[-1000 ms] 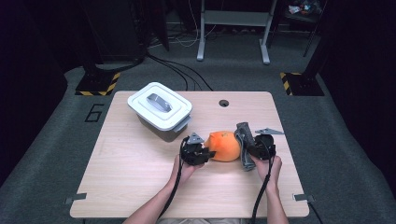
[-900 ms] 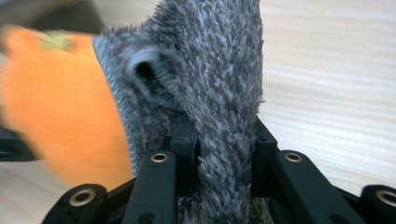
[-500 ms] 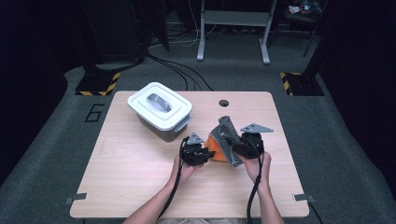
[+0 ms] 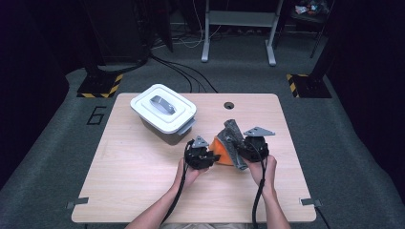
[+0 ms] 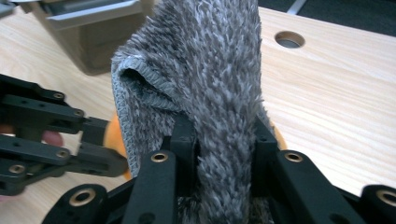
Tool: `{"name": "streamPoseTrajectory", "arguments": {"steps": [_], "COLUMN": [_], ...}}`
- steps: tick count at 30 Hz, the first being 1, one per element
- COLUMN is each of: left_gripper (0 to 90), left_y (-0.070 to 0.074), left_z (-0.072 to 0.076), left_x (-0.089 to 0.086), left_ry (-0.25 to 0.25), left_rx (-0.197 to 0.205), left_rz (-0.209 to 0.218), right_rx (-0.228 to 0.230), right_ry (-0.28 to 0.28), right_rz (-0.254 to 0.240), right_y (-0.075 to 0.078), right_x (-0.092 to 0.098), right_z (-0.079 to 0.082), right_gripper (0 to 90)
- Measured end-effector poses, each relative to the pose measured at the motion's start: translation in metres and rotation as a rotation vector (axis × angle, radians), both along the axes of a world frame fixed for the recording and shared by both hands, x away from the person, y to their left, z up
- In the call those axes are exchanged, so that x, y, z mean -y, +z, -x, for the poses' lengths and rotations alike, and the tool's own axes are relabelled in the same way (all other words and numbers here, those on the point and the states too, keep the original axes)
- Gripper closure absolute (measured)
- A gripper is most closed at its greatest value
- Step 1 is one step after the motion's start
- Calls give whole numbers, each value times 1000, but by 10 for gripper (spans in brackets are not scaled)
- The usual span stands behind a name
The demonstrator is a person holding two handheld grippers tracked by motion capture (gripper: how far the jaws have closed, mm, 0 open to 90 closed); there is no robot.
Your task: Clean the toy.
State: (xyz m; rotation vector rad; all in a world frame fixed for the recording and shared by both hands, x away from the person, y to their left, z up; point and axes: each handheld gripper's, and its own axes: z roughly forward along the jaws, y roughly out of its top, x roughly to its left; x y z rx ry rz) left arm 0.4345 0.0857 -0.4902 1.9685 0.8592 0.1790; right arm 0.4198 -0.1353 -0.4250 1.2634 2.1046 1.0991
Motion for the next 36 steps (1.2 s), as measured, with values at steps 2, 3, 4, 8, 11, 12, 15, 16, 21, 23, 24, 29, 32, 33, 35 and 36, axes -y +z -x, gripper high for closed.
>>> {"name": "streamPoseTrajectory", "arguments": {"steps": [2,3,4,8,11,12,15,16,21,23,24,29,32,33,35,36], "left_gripper": [709,709,709,708,708,708,708,708,708,707,707,688,594,569,533,515], "left_y": [0,0,0,0,0,0,0,0,-1,-1,-1,-1,0,0,-1,-2], "left_z": [0,0,0,0,0,0,0,0,-1,-1,-1,1,4,5,6,7], "left_x": [0,0,0,0,1,1,1,1,0,0,0,0,-1,-1,-2,-2], "left_ry": [1,1,0,1,0,0,-4,-1,-3,-2,-2,0,-11,-13,-20,-18], "left_rx": [-2,-2,-3,0,1,1,-2,1,3,4,6,23,40,49,64,72], "left_rz": [2,2,2,2,1,1,0,1,0,1,2,8,-4,-12,-20,-29], "right_rx": [-7,-9,-14,-41,-59,-59,-80,-87,-130,-145,-151,-159,-157,-159,-160,-160], "right_ry": [-16,-23,-31,-69,-84,-85,-102,-112,-141,-148,-152,-157,-157,-160,-159,-160], "right_rz": [-7,-10,-15,-30,-43,-39,-45,-47,-50,-54,-50,-58,-50,-51,-54,-56], "right_y": [-2,-3,-5,-11,-17,-19,-25,-27,-42,-46,-48,-50,-50,-50,-50,-51], "right_x": [6,10,13,26,33,35,41,42,50,53,53,55,55,56,57,57], "right_z": [-1,-1,-2,-4,-6,-8,-10,-11,-18,-20,-21,-22,-23,-23,-23,-23], "right_gripper": [697,697,697,696,696,696,697,697,698,698,698,698,698,698,698,698]}}
